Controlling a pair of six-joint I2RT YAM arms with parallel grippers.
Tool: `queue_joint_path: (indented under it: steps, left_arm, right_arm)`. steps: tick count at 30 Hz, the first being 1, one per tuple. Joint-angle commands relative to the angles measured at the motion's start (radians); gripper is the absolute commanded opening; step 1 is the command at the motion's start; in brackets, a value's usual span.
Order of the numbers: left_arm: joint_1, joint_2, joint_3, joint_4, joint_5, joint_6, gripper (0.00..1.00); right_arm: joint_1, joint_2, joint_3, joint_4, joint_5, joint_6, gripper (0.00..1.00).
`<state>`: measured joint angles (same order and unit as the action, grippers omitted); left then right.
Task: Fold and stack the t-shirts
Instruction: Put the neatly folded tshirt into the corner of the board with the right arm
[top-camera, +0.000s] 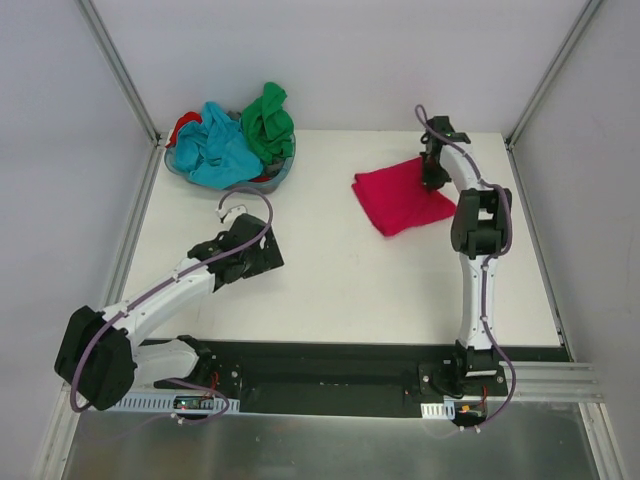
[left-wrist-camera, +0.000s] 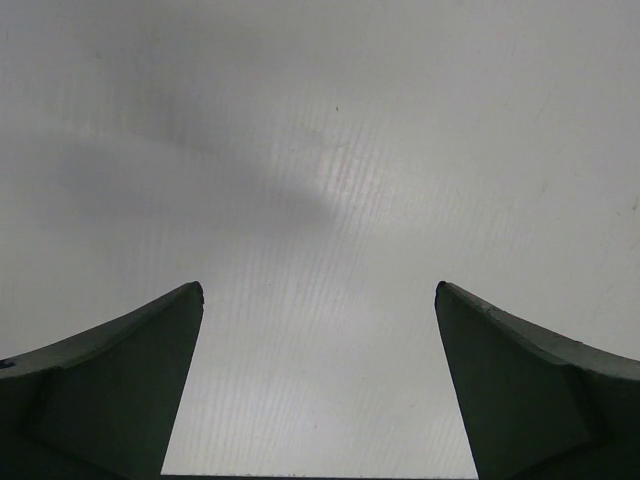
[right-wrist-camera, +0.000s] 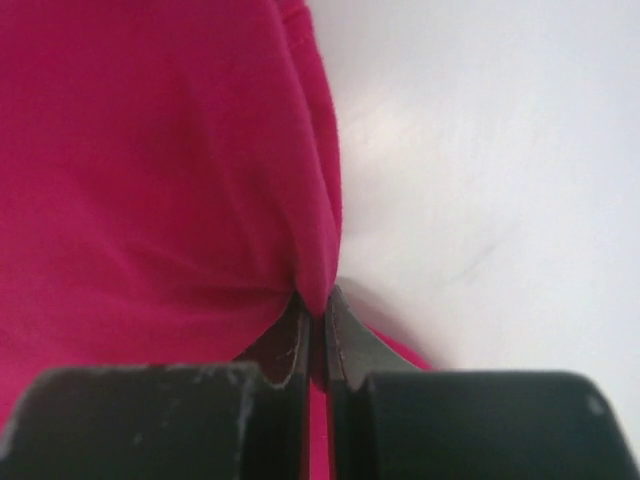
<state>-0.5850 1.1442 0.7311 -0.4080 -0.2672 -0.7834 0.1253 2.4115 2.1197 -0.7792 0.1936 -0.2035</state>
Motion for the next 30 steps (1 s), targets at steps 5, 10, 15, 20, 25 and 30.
queue_joint_path:
  steps: [5, 10, 15, 20, 25, 30]
  left_arm:
    - [0.057, 0.133, 0.109, -0.017, 0.028, 0.053, 0.99]
    - [0.077, 0.187, 0.143, -0.015, 0.048, 0.065, 0.99]
    - [0.093, 0.224, 0.172, -0.020, 0.065, 0.081, 0.99]
    - [0.096, 0.223, 0.175, -0.026, 0.069, 0.078, 0.99]
    - [0.100, 0.226, 0.183, -0.037, 0.069, 0.075, 0.99]
    - [0.100, 0.233, 0.195, -0.058, 0.043, 0.056, 0.99]
  right_arm:
    - [-0.185, 0.167, 0.278, -0.020, 0.043, -0.037, 0.01]
    - [-0.245, 0.164, 0.301, 0.035, -0.022, -0.014, 0.00]
    - [-0.280, 0.149, 0.276, 0.106, -0.123, 0.018, 0.01]
    - [-0.280, 0.178, 0.348, 0.145, -0.109, -0.037, 0.00]
    - [-0.288, 0.175, 0.344, 0.257, -0.123, -0.060, 0.00]
    - [-0.288, 0.169, 0.332, 0.282, -0.163, -0.066, 0.08]
